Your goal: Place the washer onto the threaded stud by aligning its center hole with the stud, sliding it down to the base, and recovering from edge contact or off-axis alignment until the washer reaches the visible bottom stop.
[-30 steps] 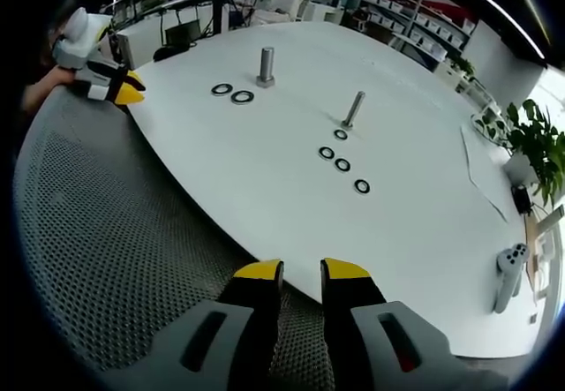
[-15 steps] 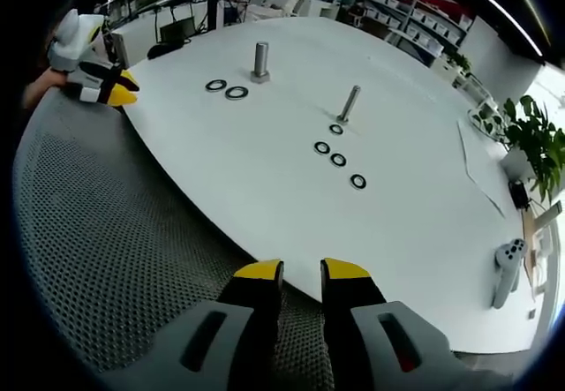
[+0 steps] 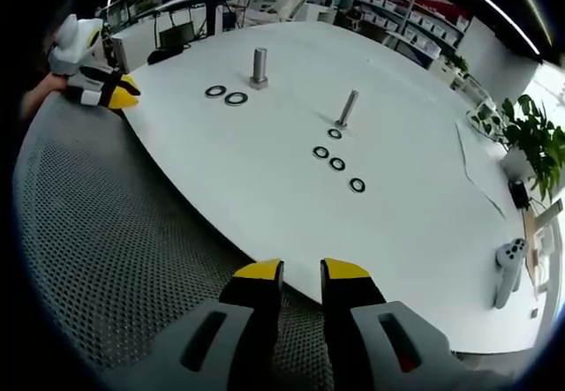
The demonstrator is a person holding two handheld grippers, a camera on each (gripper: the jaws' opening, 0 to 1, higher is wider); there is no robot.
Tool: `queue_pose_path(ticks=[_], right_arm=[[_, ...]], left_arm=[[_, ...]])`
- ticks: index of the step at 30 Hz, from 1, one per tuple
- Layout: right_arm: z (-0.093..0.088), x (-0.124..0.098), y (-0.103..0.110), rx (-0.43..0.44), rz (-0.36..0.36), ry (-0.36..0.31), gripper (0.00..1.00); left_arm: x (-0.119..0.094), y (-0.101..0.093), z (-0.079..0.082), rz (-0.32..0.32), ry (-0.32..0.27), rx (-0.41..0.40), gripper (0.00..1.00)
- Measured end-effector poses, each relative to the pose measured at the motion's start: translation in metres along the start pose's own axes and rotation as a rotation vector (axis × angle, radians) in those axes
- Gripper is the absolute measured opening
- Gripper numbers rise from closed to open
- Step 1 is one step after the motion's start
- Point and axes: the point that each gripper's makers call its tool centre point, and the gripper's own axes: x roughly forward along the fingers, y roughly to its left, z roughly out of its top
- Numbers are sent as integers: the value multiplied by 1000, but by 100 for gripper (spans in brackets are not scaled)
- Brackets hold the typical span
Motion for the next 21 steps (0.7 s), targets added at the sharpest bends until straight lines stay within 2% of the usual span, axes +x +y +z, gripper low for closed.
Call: queue_pose_path(ticks=[5, 7, 9, 12, 15, 21], right_arm=[[7, -11, 2, 53, 74, -9, 19], [12, -14, 6, 28, 140, 18, 19], [31, -15, 12, -38, 205, -5, 19], [52, -9, 26, -134, 311, -2, 20], [76, 3, 38, -221, 366, -12, 20], [105, 27, 50, -365, 421, -2, 22]], left_arm=[[0, 1, -1, 7, 7, -3, 11], [0, 2, -1, 11, 7, -6, 11], [0, 3, -1, 16, 5, -11, 11], [-2, 6, 2, 26, -21, -42, 11], [-2, 8, 2, 39, -25, -52, 11], [-2, 7, 1, 35, -19, -43, 11]])
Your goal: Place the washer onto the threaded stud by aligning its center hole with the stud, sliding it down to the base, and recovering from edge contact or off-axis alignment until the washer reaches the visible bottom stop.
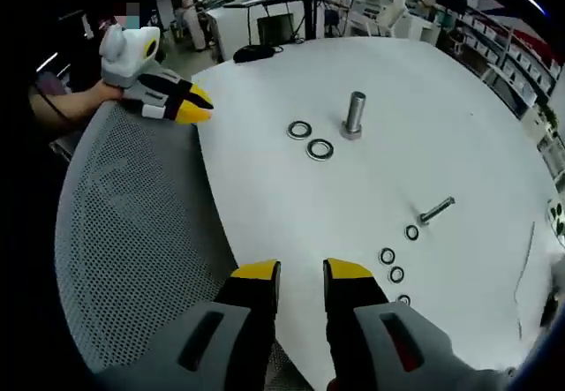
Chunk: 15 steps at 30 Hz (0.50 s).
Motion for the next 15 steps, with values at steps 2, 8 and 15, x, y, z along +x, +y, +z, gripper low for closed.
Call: queue_pose_path(ticks=[2, 8, 15], right_arm=[[10, 5, -3, -32, 18, 15, 22], [46, 19, -11, -120, 75, 2, 22], [58, 34, -22, -224, 99, 75, 22]], left_arm=[[1, 0, -1, -1, 7, 3, 11], [1, 0, -2, -3, 11, 7, 11], [1, -1, -2, -1, 11, 7, 11]])
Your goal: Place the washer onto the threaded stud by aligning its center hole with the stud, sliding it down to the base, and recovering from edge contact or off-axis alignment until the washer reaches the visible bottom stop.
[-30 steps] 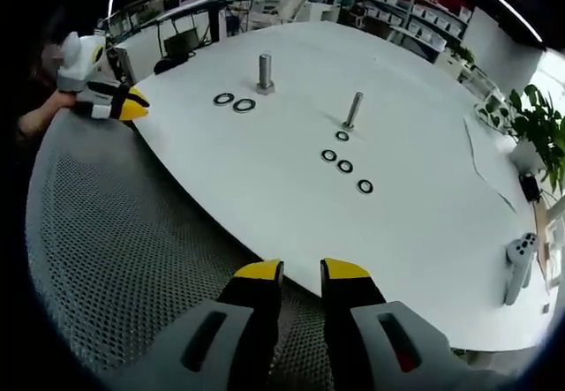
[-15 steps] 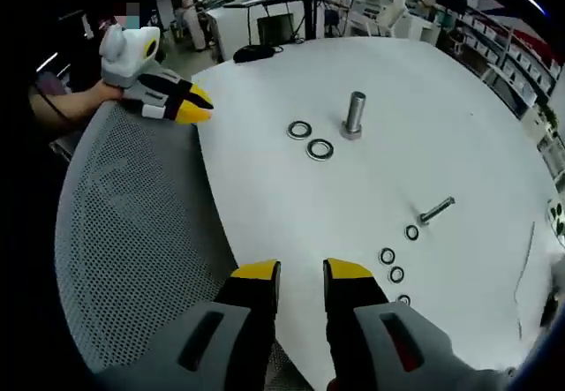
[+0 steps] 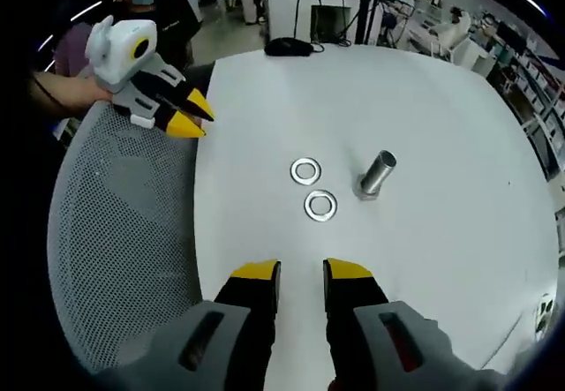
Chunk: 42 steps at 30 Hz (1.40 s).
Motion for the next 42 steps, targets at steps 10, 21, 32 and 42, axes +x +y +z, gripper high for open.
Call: queue_pose_path(ticks=[10, 21, 32, 42], right_arm=[[11, 24, -19, -102, 4, 76, 22], [11, 53, -18, -108, 42, 125, 34], [21, 72, -14, -178, 79, 172, 32], [22, 75, -15, -282, 106, 236, 32]], left_arm=[[1, -2, -2, -9, 12, 17, 11], [0, -2, -1, -8, 9, 15, 11], [1, -1, -1, -6, 5, 8, 11], [2, 1, -1, 0, -1, -3, 11]])
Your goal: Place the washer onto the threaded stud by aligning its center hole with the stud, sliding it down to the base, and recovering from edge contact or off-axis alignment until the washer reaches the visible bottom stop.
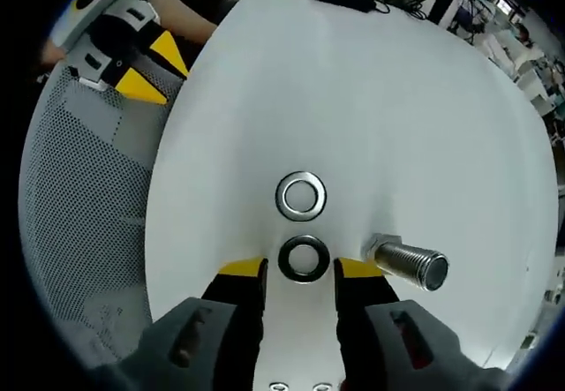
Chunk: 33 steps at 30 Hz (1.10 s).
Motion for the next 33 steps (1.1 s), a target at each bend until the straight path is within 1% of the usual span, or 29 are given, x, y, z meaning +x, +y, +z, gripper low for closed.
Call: queue_pose_path(ticks=[2, 5, 7, 8, 9, 16, 18, 20, 21, 23, 24, 28, 30, 33], right_arm=[[0, 0, 0, -31, 4, 2, 32], [1, 0, 1, -46, 6, 3, 31], [3, 0, 3, -44, 1, -4, 25], [0, -1, 3, -26, -3, 16, 24], [2, 0, 3, -31, -1, 5, 24], [3, -1, 2, -8, -15, -8, 24], [3, -2, 2, 29, -30, -36, 24], [3, -3, 0, 88, -61, -80, 23], [3, -3, -1, 120, -83, -118, 23], [2, -4, -1, 157, -107, -156, 23], [1, -5, -2, 189, -124, -185, 23], [-1, -8, 0, 284, -147, -269, 23], [-3, -12, -1, 308, -163, -294, 23], [-4, -18, -2, 322, -176, -314, 23]], left_arm=[[0, 0, 0, 1, -1, -2, 11], [1, 0, 0, 2, -2, -5, 11], [1, 0, 0, 2, -2, -4, 11], [1, 0, 0, 2, -2, -4, 11], [1, 0, 0, 2, -1, -4, 11], [1, 1, 0, 5, -2, -5, 11], [1, 1, 0, 5, -2, -5, 11], [0, 1, 0, 5, -3, -6, 11], [0, 1, 0, 6, -3, -6, 11], [0, 1, 0, 6, -3, -7, 11], [0, 1, 0, 6, -3, -7, 11], [0, 0, 0, 4, 0, -4, 11], [-1, 0, 0, 4, 0, -2, 11], [-1, 0, 1, 4, 1, -2, 11]])
